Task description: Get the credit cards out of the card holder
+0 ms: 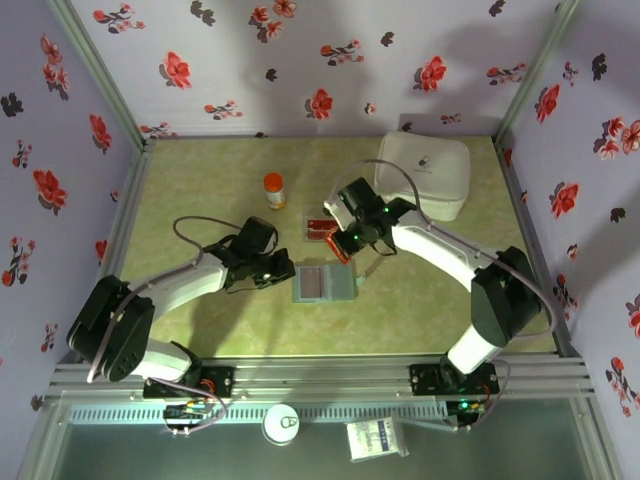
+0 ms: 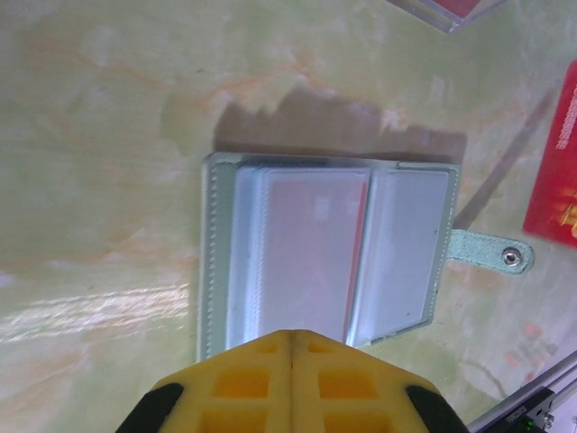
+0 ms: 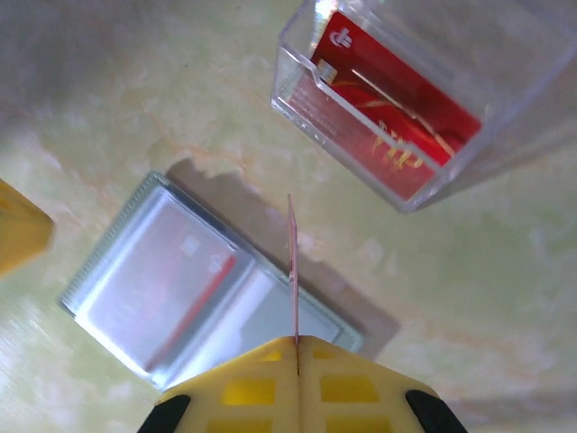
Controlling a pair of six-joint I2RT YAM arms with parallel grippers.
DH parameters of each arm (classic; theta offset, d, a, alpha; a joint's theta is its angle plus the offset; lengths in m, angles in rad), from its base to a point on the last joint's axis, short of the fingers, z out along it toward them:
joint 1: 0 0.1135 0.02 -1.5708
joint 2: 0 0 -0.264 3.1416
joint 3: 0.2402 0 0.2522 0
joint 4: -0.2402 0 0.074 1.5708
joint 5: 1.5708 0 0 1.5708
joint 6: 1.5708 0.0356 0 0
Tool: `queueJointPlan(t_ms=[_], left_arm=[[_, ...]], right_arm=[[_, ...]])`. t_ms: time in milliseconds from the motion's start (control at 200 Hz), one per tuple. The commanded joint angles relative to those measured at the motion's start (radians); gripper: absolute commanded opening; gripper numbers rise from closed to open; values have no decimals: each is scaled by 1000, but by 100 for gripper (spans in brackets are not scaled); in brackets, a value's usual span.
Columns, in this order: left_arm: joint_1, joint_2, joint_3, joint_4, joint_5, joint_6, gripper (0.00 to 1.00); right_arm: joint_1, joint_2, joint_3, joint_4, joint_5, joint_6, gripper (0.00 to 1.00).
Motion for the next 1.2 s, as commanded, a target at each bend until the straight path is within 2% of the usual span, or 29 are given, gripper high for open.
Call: queueJointPlan(t_ms=[0,220,410,795,1195], left_arm=[[22,-49,-22,-61,-22,28,5],[62,-122,-83,-73,-20,27,5],[94,-152,-124,-77,-8,27,5],[139,-140,-125,-78,1,46,6],[163,-82,-119,-57,16,59,5]], right_arm=[[-10,65,110,-127,37,-319,0],[-11,195,316,-243,35,-612,0],[-27,340,523,-372,-5,-723,0],[-57,570,834,-519,-45,-819,0],[-74,675,896,-529,-82,-837,0]])
